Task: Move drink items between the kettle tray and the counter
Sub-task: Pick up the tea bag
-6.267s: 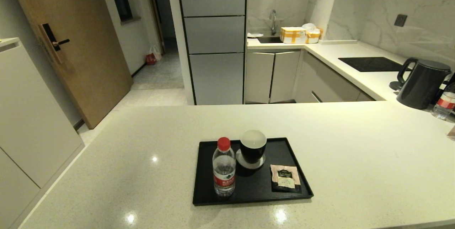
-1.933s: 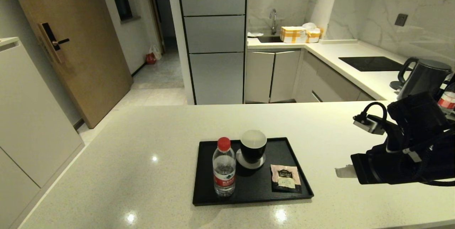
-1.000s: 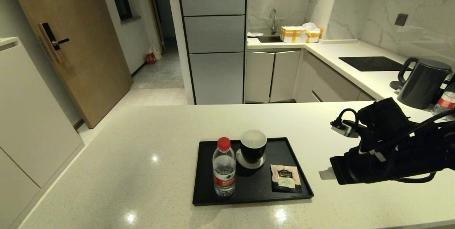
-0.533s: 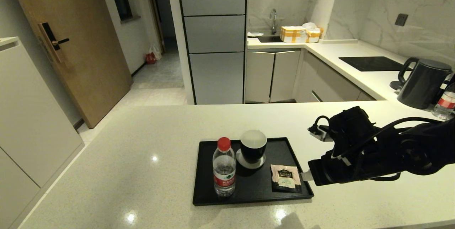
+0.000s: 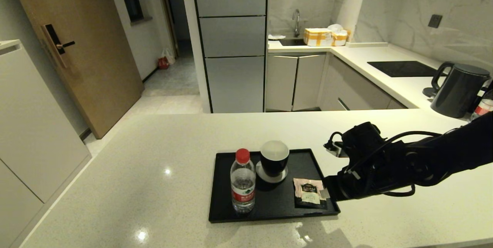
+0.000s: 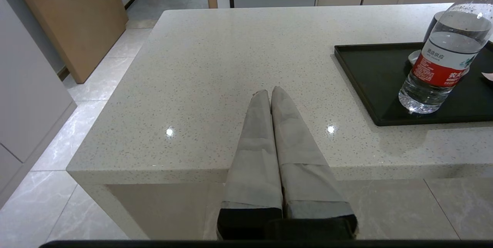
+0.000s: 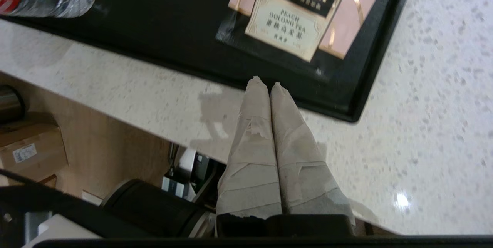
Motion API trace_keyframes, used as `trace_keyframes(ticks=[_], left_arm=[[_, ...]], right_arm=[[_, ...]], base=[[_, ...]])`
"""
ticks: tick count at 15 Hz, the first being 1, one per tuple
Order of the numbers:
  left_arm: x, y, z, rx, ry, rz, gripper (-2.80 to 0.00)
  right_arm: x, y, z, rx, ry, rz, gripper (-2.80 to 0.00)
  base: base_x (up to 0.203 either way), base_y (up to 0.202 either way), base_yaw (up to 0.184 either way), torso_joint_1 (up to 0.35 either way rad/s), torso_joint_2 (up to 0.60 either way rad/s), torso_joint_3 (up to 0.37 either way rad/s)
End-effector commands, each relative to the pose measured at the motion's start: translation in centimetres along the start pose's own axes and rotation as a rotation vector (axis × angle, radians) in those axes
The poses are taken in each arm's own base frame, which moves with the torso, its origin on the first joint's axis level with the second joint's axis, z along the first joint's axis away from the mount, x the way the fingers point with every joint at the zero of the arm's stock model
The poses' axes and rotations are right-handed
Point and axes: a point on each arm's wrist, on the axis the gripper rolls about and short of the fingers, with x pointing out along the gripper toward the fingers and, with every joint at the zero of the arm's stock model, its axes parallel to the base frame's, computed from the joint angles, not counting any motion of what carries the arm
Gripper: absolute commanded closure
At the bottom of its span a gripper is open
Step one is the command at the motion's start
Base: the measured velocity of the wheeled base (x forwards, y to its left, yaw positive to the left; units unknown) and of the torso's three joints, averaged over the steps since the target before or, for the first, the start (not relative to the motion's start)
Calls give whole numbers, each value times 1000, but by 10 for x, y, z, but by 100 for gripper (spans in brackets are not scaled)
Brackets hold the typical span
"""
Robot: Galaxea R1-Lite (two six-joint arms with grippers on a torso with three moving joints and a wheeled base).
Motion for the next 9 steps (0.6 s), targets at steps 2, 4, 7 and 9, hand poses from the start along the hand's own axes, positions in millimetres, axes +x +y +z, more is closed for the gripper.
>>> trace_keyframes(ticks=[2,4,7,9], left_arm=[[0,0,0,0,-2,1,0],[0,0,0,0,-1,1,0],[0,0,0,0,-1,1,0],[0,0,0,0,-2,1,0]], right_arm=[[26,-6,2,5,3,-33,-280],[31,-7,8,6,-11,-34,-280],[36,-8,11,0,-13,-38,-280],[40,-9,13,1,-13,-47,-280]], base=[[0,0,0,0,0,0],[0,0,0,0,0,0],[0,0,0,0,0,0],[0,0,0,0,0,0]])
